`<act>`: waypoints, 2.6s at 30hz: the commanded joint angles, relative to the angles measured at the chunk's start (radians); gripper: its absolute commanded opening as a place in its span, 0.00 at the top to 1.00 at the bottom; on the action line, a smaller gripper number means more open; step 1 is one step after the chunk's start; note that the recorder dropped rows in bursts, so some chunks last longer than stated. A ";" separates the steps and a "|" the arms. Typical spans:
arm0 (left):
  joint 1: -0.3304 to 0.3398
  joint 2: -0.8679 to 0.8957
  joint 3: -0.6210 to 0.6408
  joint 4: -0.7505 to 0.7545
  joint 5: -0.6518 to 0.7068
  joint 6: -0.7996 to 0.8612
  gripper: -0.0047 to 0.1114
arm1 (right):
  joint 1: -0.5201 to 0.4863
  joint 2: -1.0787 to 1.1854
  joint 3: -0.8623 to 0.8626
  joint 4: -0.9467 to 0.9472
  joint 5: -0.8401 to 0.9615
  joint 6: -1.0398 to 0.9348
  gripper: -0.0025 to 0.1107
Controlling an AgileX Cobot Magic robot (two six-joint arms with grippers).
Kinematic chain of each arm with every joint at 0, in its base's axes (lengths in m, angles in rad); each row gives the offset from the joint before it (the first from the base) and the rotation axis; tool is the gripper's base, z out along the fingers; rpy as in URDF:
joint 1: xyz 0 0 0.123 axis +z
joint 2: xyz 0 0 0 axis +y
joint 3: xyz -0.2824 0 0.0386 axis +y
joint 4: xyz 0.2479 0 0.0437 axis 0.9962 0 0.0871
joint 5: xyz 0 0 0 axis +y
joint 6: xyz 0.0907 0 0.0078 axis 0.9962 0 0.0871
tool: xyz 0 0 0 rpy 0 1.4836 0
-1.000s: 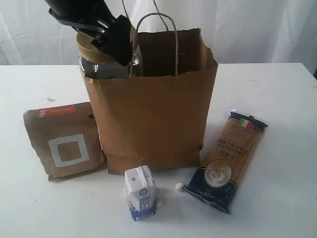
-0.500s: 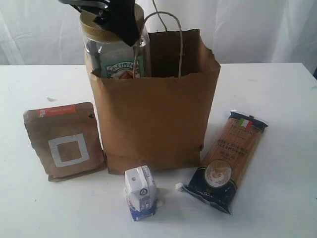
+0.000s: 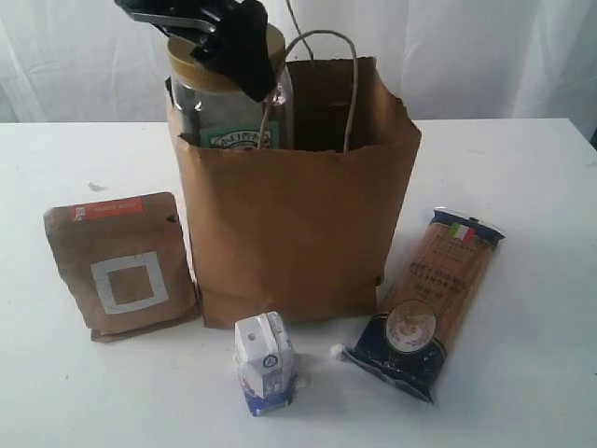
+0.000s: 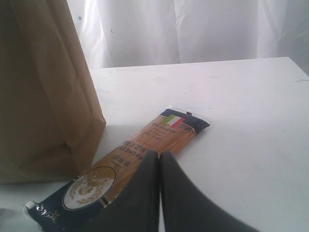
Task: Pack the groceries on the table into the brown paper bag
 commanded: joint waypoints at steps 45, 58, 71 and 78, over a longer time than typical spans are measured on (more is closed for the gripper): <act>-0.034 -0.017 -0.057 -0.057 0.090 0.031 0.05 | -0.003 -0.006 0.005 -0.010 -0.008 -0.005 0.98; -0.034 -0.013 -0.057 -0.091 0.090 0.038 0.05 | -0.003 -0.006 0.005 0.277 -0.325 0.380 0.98; -0.034 -0.012 -0.032 -0.112 0.090 0.061 0.05 | 0.121 0.673 -0.745 0.536 0.382 -0.324 0.98; -0.034 -0.012 0.044 -0.108 0.090 0.115 0.05 | 0.121 1.031 -0.967 0.981 0.524 -0.874 0.98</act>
